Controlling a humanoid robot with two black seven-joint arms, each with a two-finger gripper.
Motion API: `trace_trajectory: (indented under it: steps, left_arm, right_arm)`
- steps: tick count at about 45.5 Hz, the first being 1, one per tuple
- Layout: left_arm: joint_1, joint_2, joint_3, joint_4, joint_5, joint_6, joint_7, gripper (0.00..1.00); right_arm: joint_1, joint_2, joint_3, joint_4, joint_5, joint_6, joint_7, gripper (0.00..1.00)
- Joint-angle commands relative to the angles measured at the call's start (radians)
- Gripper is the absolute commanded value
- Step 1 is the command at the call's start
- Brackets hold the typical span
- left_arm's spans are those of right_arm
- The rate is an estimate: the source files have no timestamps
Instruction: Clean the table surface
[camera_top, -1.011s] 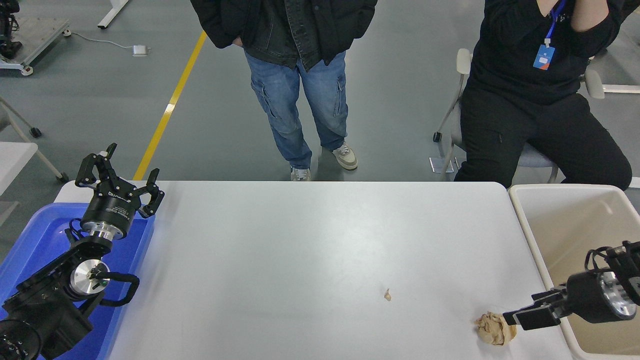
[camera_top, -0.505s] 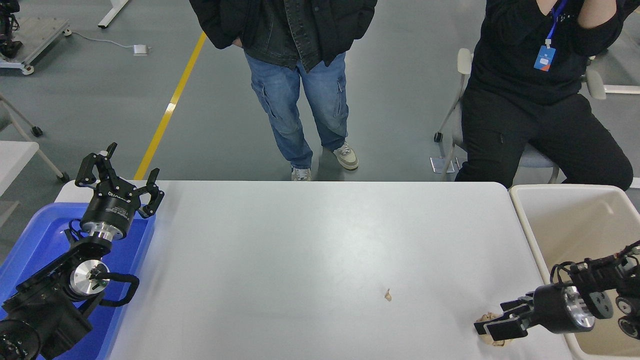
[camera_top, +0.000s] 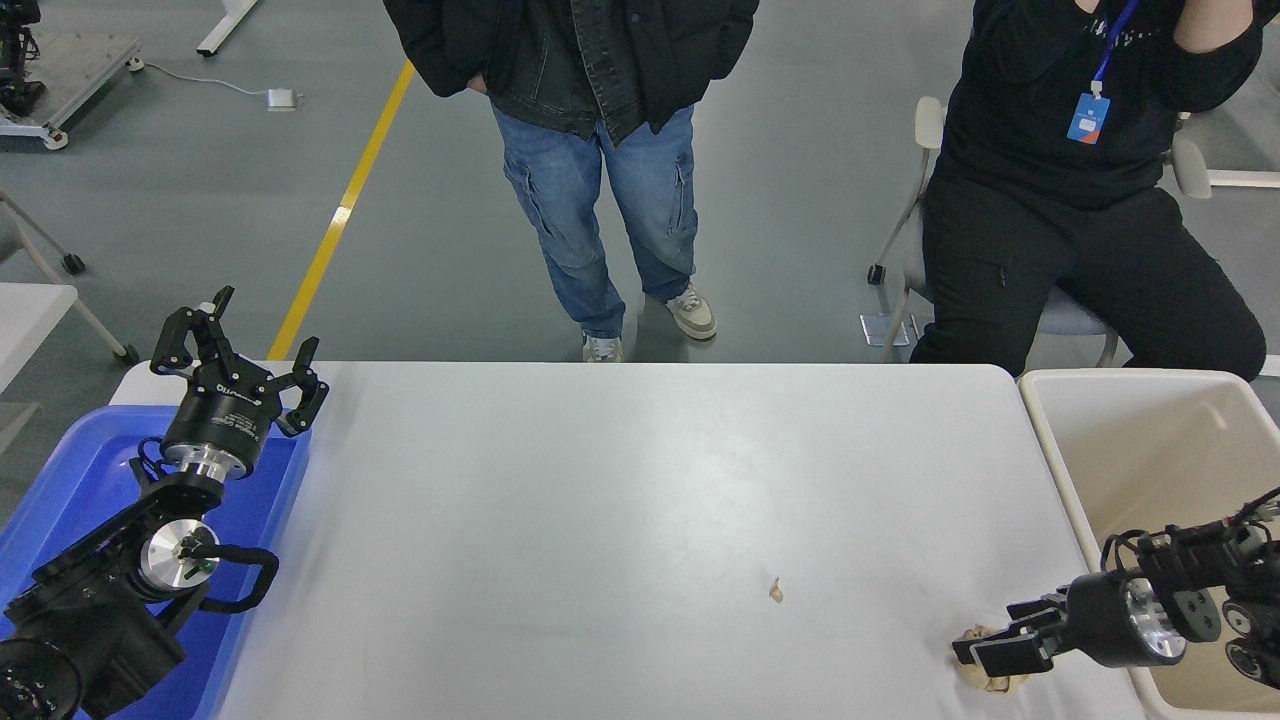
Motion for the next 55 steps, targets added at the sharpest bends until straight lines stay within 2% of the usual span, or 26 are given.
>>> trace_trajectory:
  steps: [1, 31, 32, 35, 38, 51, 55]
  left_arm:
    - [0.0, -0.001, 0.0, 0.0, 0.0, 0.0, 0.0, 1.0]
    - [0.0, 0.001, 0.0, 0.0, 0.0, 0.0, 0.0, 1.0]
    - [0.0, 0.001, 0.0, 0.0, 0.0, 0.0, 0.0, 1.0]
    - [0.0, -0.001, 0.0, 0.0, 0.0, 0.0, 0.0, 1.0]
    - [0.0, -0.001, 0.0, 0.0, 0.0, 0.0, 0.0, 1.0]
    - [0.0, 0.001, 0.0, 0.0, 0.0, 0.0, 0.0, 1.0]
    - [0.0, 0.001, 0.0, 0.0, 0.0, 0.0, 0.0, 1.0]
  right_arm:
    - [-0.027, 0.013, 0.0, -0.027, 0.0, -0.009, 0.0, 0.98]
    - [-0.042, 0.047, -0.014, -0.068, 0.002, -0.027, 0.002, 0.97]
    - [-0.042, 0.047, -0.014, -0.07, 0.0, -0.032, 0.002, 0.92]
    - [-0.042, 0.049, -0.014, -0.076, 0.0, -0.039, 0.002, 0.89]
    - [-0.044, 0.058, -0.016, -0.088, 0.0, -0.044, 0.005, 0.81]
    - [-0.058, 0.084, -0.019, -0.113, 0.0, -0.046, 0.02, 0.78]
    - [-0.059, 0.087, -0.02, -0.113, -0.003, -0.046, 0.034, 0.58]
